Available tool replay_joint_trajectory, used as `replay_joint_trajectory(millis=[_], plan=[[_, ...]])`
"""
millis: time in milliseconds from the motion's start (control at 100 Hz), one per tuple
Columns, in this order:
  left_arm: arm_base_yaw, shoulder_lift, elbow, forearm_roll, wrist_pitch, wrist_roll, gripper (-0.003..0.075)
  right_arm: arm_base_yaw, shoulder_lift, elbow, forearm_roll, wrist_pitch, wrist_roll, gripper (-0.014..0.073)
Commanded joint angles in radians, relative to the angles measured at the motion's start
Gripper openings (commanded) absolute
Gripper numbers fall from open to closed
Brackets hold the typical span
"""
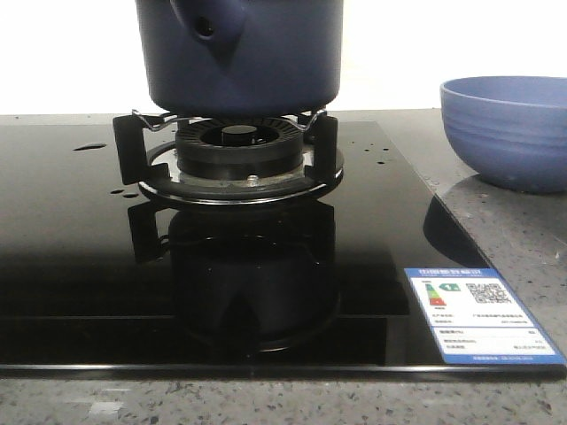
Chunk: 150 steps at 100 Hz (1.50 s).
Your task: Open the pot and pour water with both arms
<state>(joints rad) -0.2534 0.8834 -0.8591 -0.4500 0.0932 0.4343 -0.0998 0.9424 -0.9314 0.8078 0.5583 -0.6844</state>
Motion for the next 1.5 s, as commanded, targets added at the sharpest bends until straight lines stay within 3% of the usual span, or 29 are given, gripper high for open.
replay_joint_trajectory(millis=[0, 250, 420, 1420, 1490], plan=[[0.006, -0.096, 0.088, -0.017, -0.110, 0.000, -0.0019, -0.007, -0.116, 0.104, 0.056, -0.133, -0.070, -0.0062], [0.004, -0.361, 0.442, -0.139, -0.218, 0.000, -0.0019, -0.007, -0.427, 0.445, 0.058, -0.207, -0.096, -0.0063], [0.004, -0.471, 0.537, -0.162, -0.214, 0.000, -0.0019, -0.007, -0.558, 0.585, 0.058, -0.240, -0.096, -0.0063], [0.004, -0.495, 0.547, -0.166, -0.209, 0.000, -0.0019, -0.007, -0.577, 0.607, 0.058, -0.232, -0.096, -0.0063], [0.004, -0.495, 0.551, -0.117, -0.211, -0.004, -0.0019, -0.007, -0.577, 0.607, 0.058, -0.232, -0.096, -0.0063]])
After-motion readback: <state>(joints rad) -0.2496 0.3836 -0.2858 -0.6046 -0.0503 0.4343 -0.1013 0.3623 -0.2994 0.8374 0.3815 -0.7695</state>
